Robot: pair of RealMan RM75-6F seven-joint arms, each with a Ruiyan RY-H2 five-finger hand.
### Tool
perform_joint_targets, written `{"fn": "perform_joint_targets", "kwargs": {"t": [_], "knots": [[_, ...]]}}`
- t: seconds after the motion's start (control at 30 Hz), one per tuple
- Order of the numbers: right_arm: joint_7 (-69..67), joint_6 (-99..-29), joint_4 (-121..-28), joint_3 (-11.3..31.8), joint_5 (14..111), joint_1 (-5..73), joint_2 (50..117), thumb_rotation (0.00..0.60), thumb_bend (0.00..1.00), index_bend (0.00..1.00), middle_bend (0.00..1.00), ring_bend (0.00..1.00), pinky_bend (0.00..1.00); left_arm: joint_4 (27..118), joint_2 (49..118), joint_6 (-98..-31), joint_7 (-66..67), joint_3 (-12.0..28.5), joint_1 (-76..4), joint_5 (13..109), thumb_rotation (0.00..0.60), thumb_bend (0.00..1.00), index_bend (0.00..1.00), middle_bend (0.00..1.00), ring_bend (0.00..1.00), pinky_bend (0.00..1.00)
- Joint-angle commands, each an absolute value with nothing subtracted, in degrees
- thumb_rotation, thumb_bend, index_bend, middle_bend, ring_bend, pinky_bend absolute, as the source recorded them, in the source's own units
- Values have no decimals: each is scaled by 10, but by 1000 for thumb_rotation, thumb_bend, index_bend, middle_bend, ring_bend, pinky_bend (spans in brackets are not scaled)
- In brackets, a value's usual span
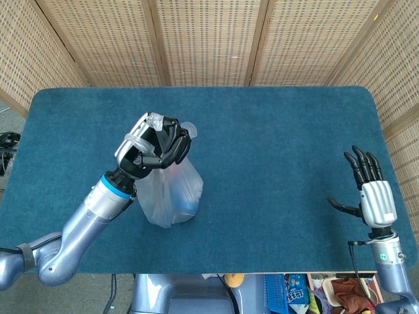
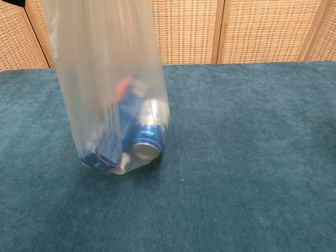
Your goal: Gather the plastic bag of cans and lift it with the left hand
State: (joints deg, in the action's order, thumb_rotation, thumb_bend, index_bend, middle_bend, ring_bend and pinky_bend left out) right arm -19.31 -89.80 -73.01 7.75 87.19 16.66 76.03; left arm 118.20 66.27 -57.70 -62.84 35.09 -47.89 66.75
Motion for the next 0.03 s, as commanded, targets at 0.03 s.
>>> {"fn": "perform_joint_targets", "kwargs": {"t": [0.03], "knots": [[-192, -898, -731, 79, 871, 165, 759, 600, 0, 0, 0, 0, 0, 1189, 659, -576, -625, 356, -478, 663, 600, 759, 844, 850, 814, 762]]}}
